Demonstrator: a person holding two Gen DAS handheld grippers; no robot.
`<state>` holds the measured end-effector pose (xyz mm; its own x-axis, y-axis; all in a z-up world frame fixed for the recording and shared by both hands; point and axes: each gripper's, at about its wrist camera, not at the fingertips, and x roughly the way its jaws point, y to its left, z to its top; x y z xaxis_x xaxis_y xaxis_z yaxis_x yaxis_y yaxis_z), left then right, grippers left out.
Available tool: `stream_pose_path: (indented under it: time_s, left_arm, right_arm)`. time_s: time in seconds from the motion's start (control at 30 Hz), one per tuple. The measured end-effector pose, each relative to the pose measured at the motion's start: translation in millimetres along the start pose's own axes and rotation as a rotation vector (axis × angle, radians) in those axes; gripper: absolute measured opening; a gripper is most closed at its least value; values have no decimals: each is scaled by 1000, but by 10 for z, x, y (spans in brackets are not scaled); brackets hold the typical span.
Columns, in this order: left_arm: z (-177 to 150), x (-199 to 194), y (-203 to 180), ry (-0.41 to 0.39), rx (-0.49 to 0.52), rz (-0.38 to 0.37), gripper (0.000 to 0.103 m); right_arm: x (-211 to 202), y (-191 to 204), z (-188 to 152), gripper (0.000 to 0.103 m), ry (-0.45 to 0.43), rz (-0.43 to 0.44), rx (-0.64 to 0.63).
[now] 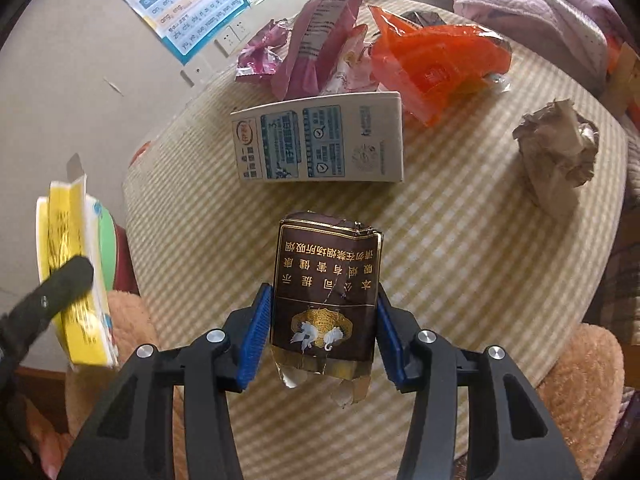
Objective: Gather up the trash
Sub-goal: 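Grasp the dark cigarette box with the right gripper while the left holds the yellow packet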
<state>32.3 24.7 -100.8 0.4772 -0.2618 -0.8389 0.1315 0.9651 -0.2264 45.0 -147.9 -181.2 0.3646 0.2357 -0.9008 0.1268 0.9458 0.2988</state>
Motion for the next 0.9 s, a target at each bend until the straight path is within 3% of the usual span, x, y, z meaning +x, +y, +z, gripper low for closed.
stream_pose_path:
  time_s: [0.5,0.9]
  left_arm:
    - [25,-153,-5,-70,26,50,31]
    - [36,-227,-9,-95,33,64,31]
  right_arm:
    - [-730,438,-61,47,-230,17,-132]
    - [-899,556,-50,47,-272,23,-154]
